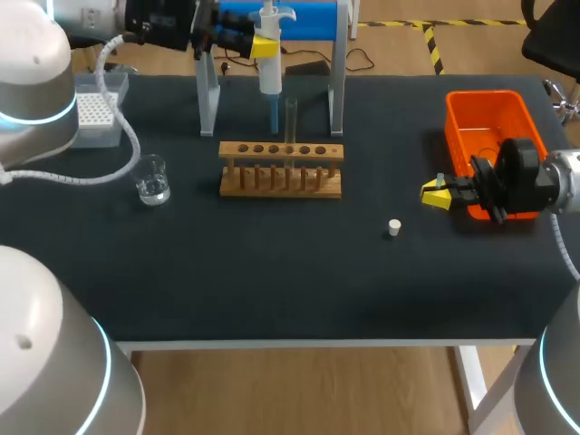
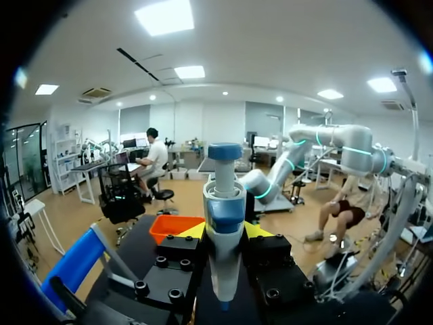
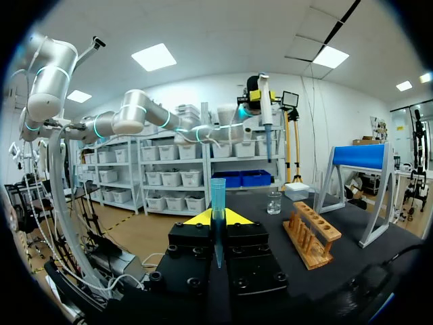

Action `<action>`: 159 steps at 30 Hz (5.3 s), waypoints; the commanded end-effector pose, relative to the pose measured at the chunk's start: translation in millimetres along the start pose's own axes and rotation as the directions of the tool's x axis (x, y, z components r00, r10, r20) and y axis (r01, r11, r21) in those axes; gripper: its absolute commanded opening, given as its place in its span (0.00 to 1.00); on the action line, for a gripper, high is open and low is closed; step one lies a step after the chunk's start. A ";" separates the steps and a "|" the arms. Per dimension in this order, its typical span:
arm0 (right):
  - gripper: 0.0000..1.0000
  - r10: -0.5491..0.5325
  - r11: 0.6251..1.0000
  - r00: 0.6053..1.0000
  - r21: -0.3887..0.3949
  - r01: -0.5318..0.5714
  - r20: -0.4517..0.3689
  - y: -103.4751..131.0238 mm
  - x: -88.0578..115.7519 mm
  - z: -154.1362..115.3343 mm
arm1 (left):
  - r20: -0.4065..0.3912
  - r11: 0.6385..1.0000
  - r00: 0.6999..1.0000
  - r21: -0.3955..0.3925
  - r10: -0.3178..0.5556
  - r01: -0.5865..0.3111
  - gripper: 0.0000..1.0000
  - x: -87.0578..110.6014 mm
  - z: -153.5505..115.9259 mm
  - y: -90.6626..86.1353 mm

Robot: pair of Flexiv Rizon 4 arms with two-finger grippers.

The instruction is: Invert the test tube, pick up the pipette, mount the tip to pipette, aspirate from beaker and dispense into the tube, eject the tip, return the pipette, and cap with the stopper.

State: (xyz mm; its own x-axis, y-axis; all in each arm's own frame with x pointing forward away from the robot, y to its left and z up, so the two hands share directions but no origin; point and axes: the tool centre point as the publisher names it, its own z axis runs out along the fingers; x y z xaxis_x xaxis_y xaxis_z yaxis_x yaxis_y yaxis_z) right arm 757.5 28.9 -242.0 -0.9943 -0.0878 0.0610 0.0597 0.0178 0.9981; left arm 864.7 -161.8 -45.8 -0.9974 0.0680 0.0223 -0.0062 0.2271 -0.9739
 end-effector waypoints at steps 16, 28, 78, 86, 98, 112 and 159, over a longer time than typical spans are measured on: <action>0.00 -0.001 1.000 1.000 -0.001 0.001 -0.002 -0.6 -0.1 -0.9 | -0.140 1.000 0.990 -0.005 0.026 -0.027 0.00 -16.1 6.8 -12.9; 0.00 -0.001 1.000 1.000 -0.001 0.001 -0.002 -0.6 -0.1 -0.9 | -0.170 0.999 0.984 -0.025 0.044 -0.049 0.00 -20.1 9.7 -29.7; 0.00 0.002 1.000 1.000 0.001 -0.002 -0.005 -0.3 -1.0 0.4 | -0.161 0.999 0.986 -0.032 0.033 -0.039 0.00 -19.5 13.4 -31.0; 0.00 0.024 0.999 1.000 0.042 -0.025 0.009 -0.7 -15.4 11.1 | -0.161 0.999 0.986 -0.032 0.033 -0.039 0.00 -19.5 13.4 -31.0; 0.00 0.026 0.995 1.000 0.098 -0.024 -0.015 -3.5 -52.5 49.5 | -0.161 0.999 0.986 -0.032 0.033 -0.039 0.00 -19.5 13.4 -31.0; 0.00 0.004 0.995 0.999 0.099 0.000 -0.042 2.8 -68.4 84.6 | -0.161 0.999 0.986 -0.032 0.033 -0.039 0.00 -19.5 13.4 -31.0; 0.00 0.004 0.995 0.999 0.099 0.000 -0.042 2.8 -68.4 84.6 | -0.161 0.999 0.986 -0.032 0.033 -0.039 0.00 -19.5 13.4 -31.0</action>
State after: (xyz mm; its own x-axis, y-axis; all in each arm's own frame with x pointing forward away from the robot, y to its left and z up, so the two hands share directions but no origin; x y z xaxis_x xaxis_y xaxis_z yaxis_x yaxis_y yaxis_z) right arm 818.2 120.5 -245.1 -0.9897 -0.1274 0.0648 0.0503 0.1140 0.9922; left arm 883.5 -183.1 -19.6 -0.9724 0.2321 0.0260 0.0349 0.2541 -0.9665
